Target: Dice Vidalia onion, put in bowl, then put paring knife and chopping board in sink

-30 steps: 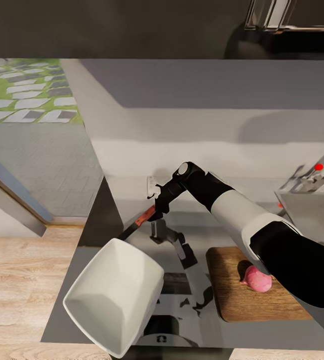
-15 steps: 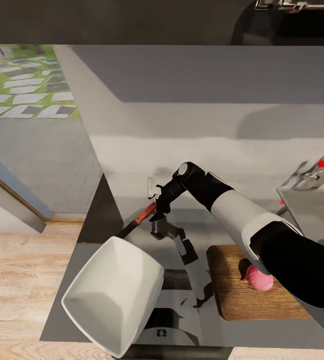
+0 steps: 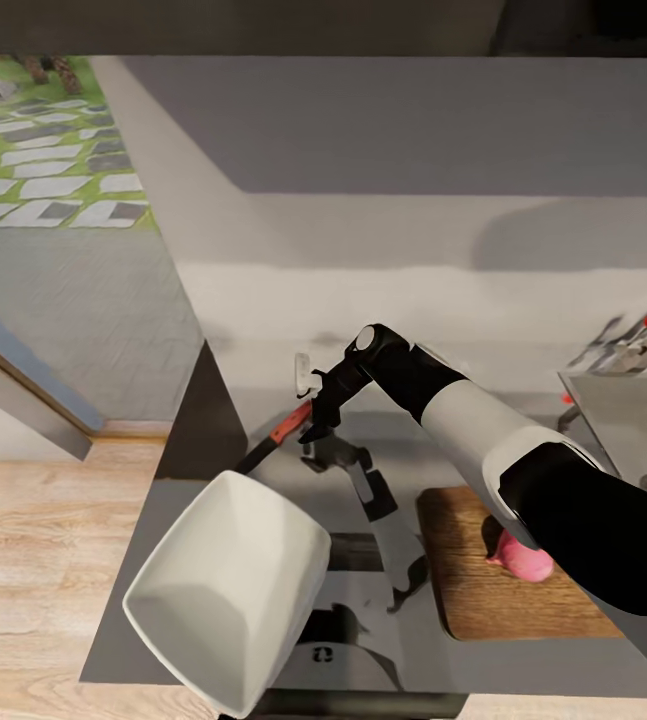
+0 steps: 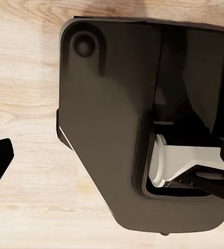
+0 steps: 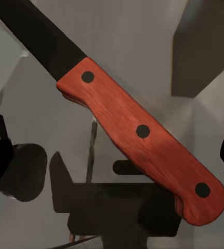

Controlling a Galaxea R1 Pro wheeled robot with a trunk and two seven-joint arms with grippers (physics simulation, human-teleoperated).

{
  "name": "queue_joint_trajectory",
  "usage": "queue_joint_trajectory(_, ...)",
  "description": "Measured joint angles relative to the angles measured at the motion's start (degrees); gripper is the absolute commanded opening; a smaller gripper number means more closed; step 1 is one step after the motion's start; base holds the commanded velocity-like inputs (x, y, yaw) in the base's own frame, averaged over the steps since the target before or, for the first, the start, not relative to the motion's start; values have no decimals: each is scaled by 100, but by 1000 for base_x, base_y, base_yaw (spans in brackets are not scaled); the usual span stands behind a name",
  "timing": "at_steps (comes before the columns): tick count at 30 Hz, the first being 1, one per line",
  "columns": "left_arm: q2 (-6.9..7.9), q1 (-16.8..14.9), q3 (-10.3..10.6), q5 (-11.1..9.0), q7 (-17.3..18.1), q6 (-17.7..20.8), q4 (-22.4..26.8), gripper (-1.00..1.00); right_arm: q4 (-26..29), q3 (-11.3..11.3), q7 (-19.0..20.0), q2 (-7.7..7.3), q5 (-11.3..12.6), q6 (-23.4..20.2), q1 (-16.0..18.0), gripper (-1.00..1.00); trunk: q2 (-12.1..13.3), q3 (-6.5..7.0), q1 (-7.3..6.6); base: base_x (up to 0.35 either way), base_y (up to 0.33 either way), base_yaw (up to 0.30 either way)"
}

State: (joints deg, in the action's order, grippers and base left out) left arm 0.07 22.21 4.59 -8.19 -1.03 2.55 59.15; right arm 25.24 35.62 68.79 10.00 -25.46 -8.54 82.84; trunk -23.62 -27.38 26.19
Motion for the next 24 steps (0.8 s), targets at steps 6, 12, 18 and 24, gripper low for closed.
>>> queue_joint_trajectory(6,0,0,1,-1,0,0,5,100,0,0,0,0,0,-1,0,100,0,-56,1,8,15,0)
queue_joint_trajectory(12,0,0,1,-1,0,0,6,100,0,-1,0,0,0,-1,0,100,0,-112,1,0,0,0)
queue_joint_trajectory(18,0,0,1,-1,0,0,4,100,0,0,0,0,1,-1,0,100,0,-168,1,0,0,0)
queue_joint_trajectory(24,0,0,1,-1,0,0,4,100,1,-8,-1,0,-2,8,2,100,-1,-223,0,0,0,0)
